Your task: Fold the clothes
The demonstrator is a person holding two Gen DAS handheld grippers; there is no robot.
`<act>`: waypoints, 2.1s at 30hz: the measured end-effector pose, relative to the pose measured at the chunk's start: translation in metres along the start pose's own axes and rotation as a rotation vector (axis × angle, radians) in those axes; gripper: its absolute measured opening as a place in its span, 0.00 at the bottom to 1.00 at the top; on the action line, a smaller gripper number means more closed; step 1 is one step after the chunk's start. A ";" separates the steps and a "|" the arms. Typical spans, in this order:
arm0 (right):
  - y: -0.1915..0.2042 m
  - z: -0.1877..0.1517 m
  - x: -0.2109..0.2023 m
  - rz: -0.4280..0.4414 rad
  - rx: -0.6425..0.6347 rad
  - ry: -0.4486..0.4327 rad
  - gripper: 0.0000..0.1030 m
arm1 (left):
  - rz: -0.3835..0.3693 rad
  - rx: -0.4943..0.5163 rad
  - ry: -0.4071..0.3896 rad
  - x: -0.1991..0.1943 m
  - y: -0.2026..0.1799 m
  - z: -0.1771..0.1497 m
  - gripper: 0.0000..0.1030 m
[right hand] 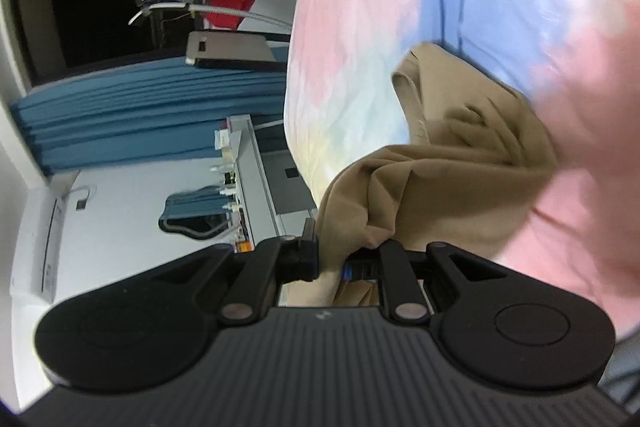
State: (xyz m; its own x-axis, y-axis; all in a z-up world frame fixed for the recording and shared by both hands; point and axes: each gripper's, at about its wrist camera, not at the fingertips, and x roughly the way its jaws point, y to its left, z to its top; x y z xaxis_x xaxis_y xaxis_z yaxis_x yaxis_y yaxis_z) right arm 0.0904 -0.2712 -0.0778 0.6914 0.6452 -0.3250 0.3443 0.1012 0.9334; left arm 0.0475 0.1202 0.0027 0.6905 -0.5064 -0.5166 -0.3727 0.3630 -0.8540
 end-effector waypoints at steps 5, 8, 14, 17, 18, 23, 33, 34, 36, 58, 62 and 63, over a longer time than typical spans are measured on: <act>-0.020 0.039 0.048 -0.038 0.039 0.025 0.15 | 0.048 -0.001 0.004 0.060 0.009 0.031 0.12; -0.041 0.061 0.071 -0.065 0.071 0.064 0.15 | 0.042 0.002 0.019 0.076 0.016 0.039 0.12; -0.052 0.077 0.089 -0.053 0.062 0.138 0.28 | 0.025 0.009 0.049 0.105 0.030 0.054 0.17; -0.040 0.075 0.083 -0.008 -0.027 0.153 0.65 | 0.016 0.013 0.063 0.119 0.037 0.061 0.31; -0.034 0.071 0.079 0.017 -0.078 0.152 0.80 | 0.014 0.014 0.068 0.124 0.039 0.064 0.38; -0.006 0.052 0.054 0.177 -0.341 0.141 0.82 | -0.052 0.215 0.056 0.109 0.021 0.047 0.71; 0.033 -0.003 0.086 -0.222 -1.159 -0.041 0.31 | 0.201 0.796 -0.128 0.123 -0.015 0.011 0.75; 0.029 -0.006 0.095 -0.272 -1.207 -0.058 0.30 | 0.233 0.828 -0.132 0.129 -0.015 0.011 0.75; 0.019 -0.007 0.107 -0.324 -1.243 -0.069 0.24 | 0.297 0.893 -0.139 0.143 -0.015 0.009 0.74; 0.021 -0.026 0.067 -0.338 -1.211 -0.086 0.24 | 0.326 1.077 -0.187 0.103 -0.025 -0.045 0.73; 0.015 -0.032 0.073 -0.372 -1.223 -0.054 0.24 | 0.337 1.106 -0.159 0.108 -0.023 -0.054 0.73; 0.013 -0.032 0.077 -0.387 -1.227 -0.044 0.24 | 0.352 1.111 -0.152 0.113 -0.020 -0.053 0.73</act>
State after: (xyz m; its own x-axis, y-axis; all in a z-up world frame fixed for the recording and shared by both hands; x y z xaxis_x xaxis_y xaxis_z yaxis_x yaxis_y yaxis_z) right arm 0.1275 -0.1957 -0.0856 0.7063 0.3952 -0.5874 -0.2647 0.9169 0.2986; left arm 0.1004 0.0138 -0.0418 0.7520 -0.1713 -0.6365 0.1360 0.9852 -0.1044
